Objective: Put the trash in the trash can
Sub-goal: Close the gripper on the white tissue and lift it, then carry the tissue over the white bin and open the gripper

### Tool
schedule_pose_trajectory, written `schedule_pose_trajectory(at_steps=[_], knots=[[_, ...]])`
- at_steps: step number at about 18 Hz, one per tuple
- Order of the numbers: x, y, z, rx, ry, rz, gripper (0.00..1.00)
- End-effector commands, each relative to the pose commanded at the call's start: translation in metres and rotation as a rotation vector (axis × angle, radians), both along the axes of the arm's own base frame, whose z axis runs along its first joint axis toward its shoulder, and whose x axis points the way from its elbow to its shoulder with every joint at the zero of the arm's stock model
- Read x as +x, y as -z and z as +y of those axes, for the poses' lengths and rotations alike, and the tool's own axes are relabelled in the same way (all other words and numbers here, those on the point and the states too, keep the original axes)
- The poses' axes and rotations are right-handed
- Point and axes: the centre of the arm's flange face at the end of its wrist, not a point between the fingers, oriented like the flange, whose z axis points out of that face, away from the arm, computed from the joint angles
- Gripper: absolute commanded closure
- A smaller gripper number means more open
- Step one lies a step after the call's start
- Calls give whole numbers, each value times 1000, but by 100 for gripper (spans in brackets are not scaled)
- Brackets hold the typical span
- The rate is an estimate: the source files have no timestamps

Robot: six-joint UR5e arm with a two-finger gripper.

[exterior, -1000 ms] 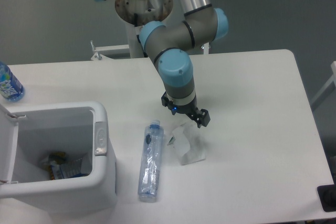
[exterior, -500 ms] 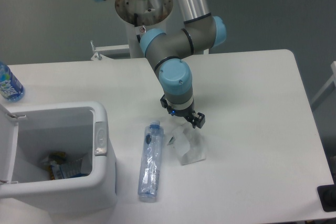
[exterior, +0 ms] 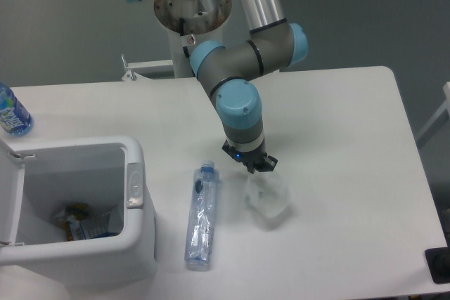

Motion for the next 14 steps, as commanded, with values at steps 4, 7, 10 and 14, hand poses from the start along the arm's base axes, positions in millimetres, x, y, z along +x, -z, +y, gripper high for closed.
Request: schedule_pose_trajectory(at_steps=[4, 7, 10, 14], knots=[[-32, -55, 2, 193, -33, -12, 100], [-45, -109, 16, 353, -105, -10, 100], [-41, -192, 25, 546, -292, -9, 100], [-22, -269, 32, 761, -458, -117, 100]])
